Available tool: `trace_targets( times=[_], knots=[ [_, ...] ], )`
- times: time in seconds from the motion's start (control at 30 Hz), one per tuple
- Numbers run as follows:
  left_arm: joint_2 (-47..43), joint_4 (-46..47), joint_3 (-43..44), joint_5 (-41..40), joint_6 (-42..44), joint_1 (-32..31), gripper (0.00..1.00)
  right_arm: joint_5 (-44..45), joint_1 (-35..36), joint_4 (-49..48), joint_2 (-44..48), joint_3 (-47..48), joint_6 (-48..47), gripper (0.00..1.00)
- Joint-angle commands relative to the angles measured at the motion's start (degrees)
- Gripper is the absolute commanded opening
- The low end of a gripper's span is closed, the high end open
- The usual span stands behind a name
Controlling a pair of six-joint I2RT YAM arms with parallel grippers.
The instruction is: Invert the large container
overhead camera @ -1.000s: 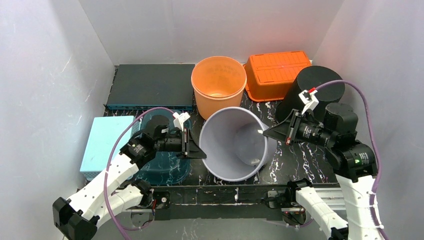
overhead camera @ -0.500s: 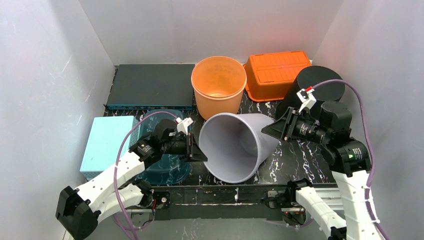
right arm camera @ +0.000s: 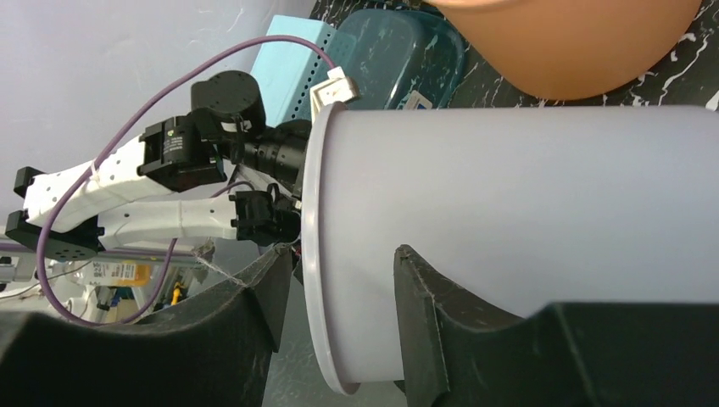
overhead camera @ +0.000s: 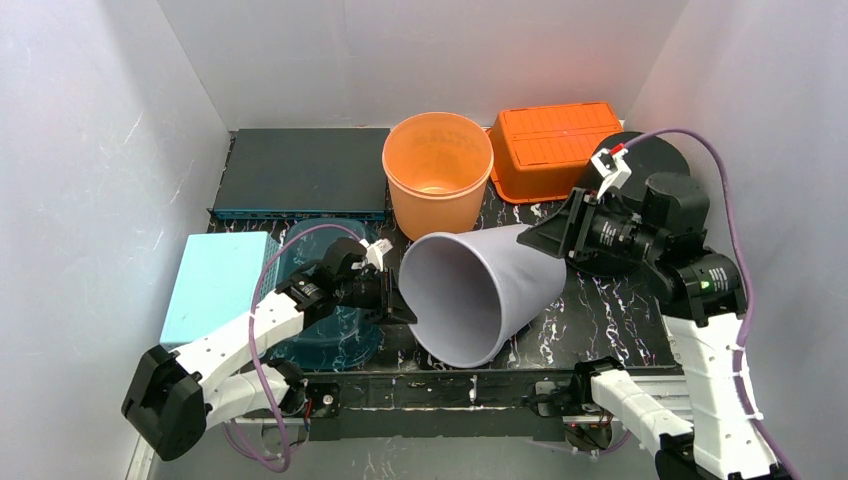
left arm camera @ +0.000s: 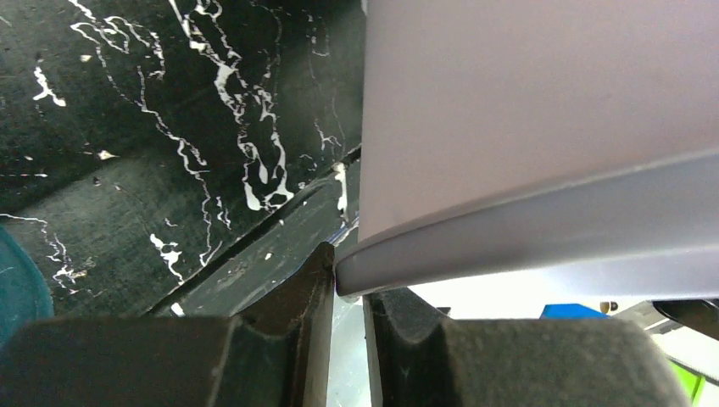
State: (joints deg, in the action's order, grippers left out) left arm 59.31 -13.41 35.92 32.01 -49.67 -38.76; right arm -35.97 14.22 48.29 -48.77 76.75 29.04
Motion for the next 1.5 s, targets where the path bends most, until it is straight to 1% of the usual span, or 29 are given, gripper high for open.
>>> trace_targets(
  times=[0.0,0.23,0.33,0.4,0.5,0.6,0.67,0.73,0.83,0.9,0.97,1.03,1.1,1.13,1.17,1.2,1.27,1.33,1.47],
  knots=[
    [0.54,0.94,-1.76,-1.81,-0.97,-0.35,0.0,1.1,-0.31,3.01,-2.76,4.73,-4.72,0.56],
    [2.59,2.94,-3.77,-3.1,-1.65,-0.34,0.0,2.22,-0.24,6.01,-4.77,6.73,-7.05,0.54],
    [4.48,4.13,-4.19,-2.96,-1.7,-0.35,0.0,0.72,-0.24,8.63,-6.0,9.47,-9.07,0.52],
    [5.5,4.19,-4.07,-3.2,-1.55,-0.34,0.0,3.16,-0.17,10.73,-6.95,11.6,-10.65,0.52],
    [6.56,4.22,-3.89,-3.84,-1.09,-0.3,0.0,3.25,-0.18,10.34,-9.0,9.95,-9.83,0.5],
    [7.48,4.22,-3.59,-4.33,-0.57,-0.33,0.0,7.63,0.54,10.55,-10.37,9.72,-10.71,0.49],
    [7.92,4.26,-3.77,-4.86,-0.77,-0.34,0.0,5.93,1.11,9.09,-10.91,10.2,-10.28,0.49],
    [8.48,4.91,-4.09,-5.1,-1.11,-0.35,0.0,7.02,2.23,10.91,-12.16,11.8,-10.96,0.49],
    [9.41,5.08,-4.06,-5.18,-0.84,-0.35,0.0,10.8,8.25,12.84,-13.97,13.44,-11.43,0.49],
    [10.04,5.23,-3.97,-5.44,-0.79,-0.3,0.0,15.52,15.85,10.93,-14.62,13.19,-8.84,0.49],
    [10.55,5.05,-3.77,-5.42,-0.49,-0.33,0.0,22.82,24.22,9.2,-15.4,13.04,-6.12,0.49],
    [10.92,4.78,-3.67,-5.82,-0.25,-0.33,0.0,28.09,32.25,7.39,-17.29,12.86,-3.76,0.5],
    [11.21,4.78,-3.67,-5.93,-0.21,-0.34,0.0,37.32,39.49,7.5,-19.39,14.59,-2.19,0.5],
    [11.37,4.68,-3.69,-5.99,-0.06,-0.35,0.0,42.22,42.11,8.31,-20.03,15.86,-2.0,0.53],
    [11.39,4.52,-3.66,-6.03,0.01,-0.34,0.0,45.01,43.35,8.84,-20.32,16.93,-2.01,0.54],
    [11.5,4.27,-3.71,-6.14,0.09,-0.35,0.0,45.74,43.64,8.57,-20.32,17.57,-1.97,0.55],
    [11.4,4.18,-3.93,-6.17,0.08,-0.35,0.0,45.07,43.87,7.89,-20.57,18.32,-1.7,0.54],
    [11.2,4.14,-4.02,-6.24,0.42,-0.34,0.0,44.52,44.96,9.6,-22.16,18.68,-1.4,0.54],
    [10.95,2.91,-3.58,-6.76,1.11,-0.35,0.0,49.07,51.81,9.43,-24.09,16.06,0.61,0.54]
  ],
)
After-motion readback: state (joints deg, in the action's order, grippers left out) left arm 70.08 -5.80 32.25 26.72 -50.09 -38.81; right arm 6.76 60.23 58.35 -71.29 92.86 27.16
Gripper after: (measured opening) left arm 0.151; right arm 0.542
